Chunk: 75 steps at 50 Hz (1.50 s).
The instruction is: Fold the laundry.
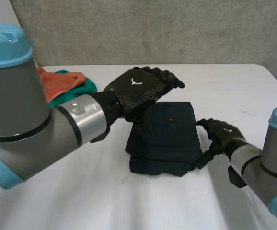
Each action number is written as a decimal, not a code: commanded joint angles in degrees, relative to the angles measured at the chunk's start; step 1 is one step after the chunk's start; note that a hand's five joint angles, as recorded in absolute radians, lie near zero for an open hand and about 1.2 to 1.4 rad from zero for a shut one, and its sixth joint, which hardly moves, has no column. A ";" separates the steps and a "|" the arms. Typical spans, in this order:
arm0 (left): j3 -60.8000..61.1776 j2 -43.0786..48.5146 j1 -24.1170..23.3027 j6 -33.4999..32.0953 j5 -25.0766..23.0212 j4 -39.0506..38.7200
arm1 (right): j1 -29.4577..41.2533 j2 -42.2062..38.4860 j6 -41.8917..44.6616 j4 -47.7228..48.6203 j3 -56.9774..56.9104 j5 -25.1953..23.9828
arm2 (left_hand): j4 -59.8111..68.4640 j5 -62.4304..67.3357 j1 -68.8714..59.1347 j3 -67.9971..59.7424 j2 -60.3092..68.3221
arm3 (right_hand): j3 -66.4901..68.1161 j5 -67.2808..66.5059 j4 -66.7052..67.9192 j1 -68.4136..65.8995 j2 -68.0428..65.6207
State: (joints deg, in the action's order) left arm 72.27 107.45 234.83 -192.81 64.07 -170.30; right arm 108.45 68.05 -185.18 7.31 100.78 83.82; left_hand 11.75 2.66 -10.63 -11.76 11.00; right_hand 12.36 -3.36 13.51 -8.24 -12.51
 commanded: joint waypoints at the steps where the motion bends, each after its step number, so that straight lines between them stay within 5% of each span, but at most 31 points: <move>1: 1.38 -1.80 0.45 1.03 -0.70 0.49 | 0.62 -5.38 -3.87 4.20 -1.11 -0.77 | -1.75 -2.66 0.63 1.76 -1.00 | -2.36 3.36 -3.51 -1.76 2.51; 22: 1.30 -1.80 2.30 2.71 -0.70 0.32 | 5.72 -15.14 -4.23 5.61 -11.31 -0.50 | -1.75 -2.66 0.63 1.76 -1.00 | 3.10 -2.10 1.94 -7.22 -2.95; 26: 1.38 -1.80 2.30 2.71 -0.70 0.32 | 5.98 -16.55 -4.23 5.96 -13.42 -0.24 | -1.75 -2.66 0.63 1.76 -1.00 | 28.78 -27.78 27.62 -32.90 -28.62; 27: 1.30 -1.80 2.30 2.71 -0.70 0.32 | 5.90 -16.90 -4.31 6.66 -14.12 0.02 | -1.75 -2.66 0.63 1.76 -1.00 | 50.16 -49.16 49.00 -54.28 -50.01; 29: 1.30 -1.80 2.30 2.71 -0.70 0.32 | 5.90 -16.99 -4.31 7.80 -14.65 0.37 | -1.75 -2.66 0.63 1.76 -1.00 | 67.59 -66.59 66.43 -71.71 -67.44; 42: 1.21 -1.89 2.30 2.71 -0.62 0.23 | 0.46 -21.46 -3.96 8.52 -29.49 2.84 | -1.75 -2.66 0.63 1.76 -1.00 | 67.64 -66.64 66.49 -71.76 -67.49; 57: 0.50 -1.71 3.00 6.48 -0.62 -1.17 | -15.54 -39.65 2.63 -4.84 -66.84 3.45 | -1.71 -2.61 0.59 1.72 -0.96 | 67.64 -66.64 66.49 -71.76 -67.49; 65: 0.59 -1.62 3.44 8.15 -0.53 -2.06 | -24.77 -54.77 4.21 -17.06 -95.58 2.84 | -1.54 -2.44 0.42 1.55 -0.79 | 67.64 -66.64 66.49 -71.76 -67.49; 75: 1.21 -1.54 3.35 8.24 -0.53 -2.06 | -29.87 -55.57 8.87 -13.90 -94.63 -2.17 | -1.54 -2.44 0.42 1.55 -0.79 | 67.64 -66.64 66.49 -71.76 -67.49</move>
State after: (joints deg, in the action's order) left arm 73.07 105.84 238.29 -184.46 63.54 -172.42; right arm 80.36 12.43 -178.96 -7.91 5.01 83.91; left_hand 11.76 2.66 -10.63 -11.76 11.00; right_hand 63.43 -53.56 68.63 -54.55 -67.53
